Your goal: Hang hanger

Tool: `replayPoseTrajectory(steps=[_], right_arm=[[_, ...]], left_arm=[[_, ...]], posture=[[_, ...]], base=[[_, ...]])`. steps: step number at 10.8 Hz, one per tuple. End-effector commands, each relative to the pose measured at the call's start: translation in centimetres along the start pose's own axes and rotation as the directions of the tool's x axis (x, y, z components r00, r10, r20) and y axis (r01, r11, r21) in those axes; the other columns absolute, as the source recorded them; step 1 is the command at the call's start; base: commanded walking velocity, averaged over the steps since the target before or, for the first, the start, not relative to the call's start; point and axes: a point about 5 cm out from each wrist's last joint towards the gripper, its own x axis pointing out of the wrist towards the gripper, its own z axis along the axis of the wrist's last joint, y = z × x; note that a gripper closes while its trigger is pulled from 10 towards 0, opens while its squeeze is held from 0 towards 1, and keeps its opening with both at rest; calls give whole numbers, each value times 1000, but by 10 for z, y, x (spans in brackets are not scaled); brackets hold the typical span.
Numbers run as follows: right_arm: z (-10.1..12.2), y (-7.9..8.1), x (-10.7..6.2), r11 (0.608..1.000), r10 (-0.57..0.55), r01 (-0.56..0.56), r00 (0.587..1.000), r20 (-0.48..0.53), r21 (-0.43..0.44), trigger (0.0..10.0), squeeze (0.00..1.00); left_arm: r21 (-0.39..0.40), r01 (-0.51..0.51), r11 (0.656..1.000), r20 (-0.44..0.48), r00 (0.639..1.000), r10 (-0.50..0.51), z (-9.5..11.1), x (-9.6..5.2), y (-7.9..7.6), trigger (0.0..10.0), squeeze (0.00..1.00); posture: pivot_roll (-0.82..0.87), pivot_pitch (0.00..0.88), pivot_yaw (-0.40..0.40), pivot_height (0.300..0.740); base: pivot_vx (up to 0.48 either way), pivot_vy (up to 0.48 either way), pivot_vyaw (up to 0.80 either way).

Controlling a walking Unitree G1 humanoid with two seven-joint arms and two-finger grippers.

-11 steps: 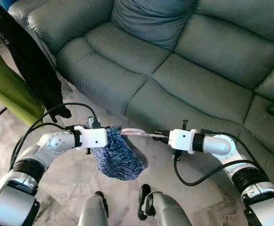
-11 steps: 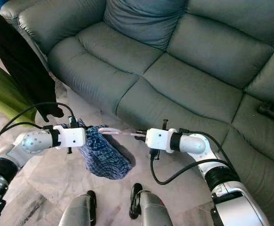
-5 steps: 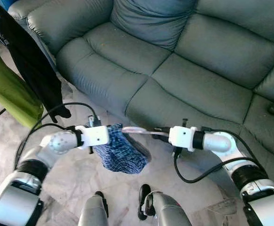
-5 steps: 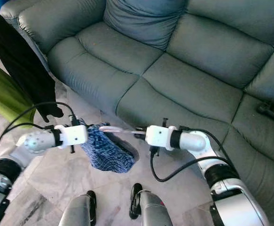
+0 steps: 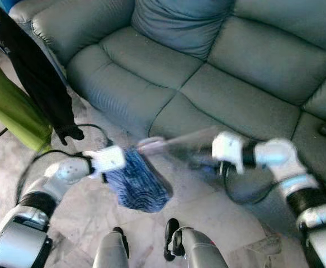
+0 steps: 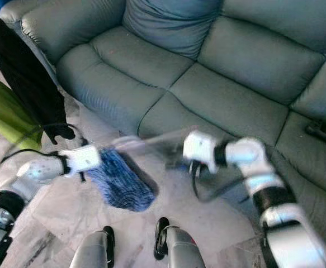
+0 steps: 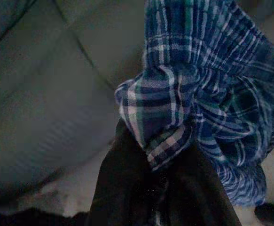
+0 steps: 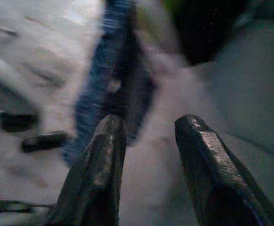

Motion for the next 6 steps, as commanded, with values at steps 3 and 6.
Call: replayPoseTrajectory(steps=[3, 6], right_arm=[[8, -24, -26, 977, -208, 206, 977, 51, 51, 10000, 1000], [2, -30, -27, 805, -590, 569, 797, 130, 171, 10000, 1000]], left_arm=[[-48, -28, 998, -23, 999, 27, -11, -9, 0, 0, 0], [-248, -278, 928, -57, 960, 273, -12, -13, 30, 0, 0]], posture=[[-11, 218, -29, 740], [-6, 222, -26, 740]], base=[[0, 0, 0], [0, 0, 0]])
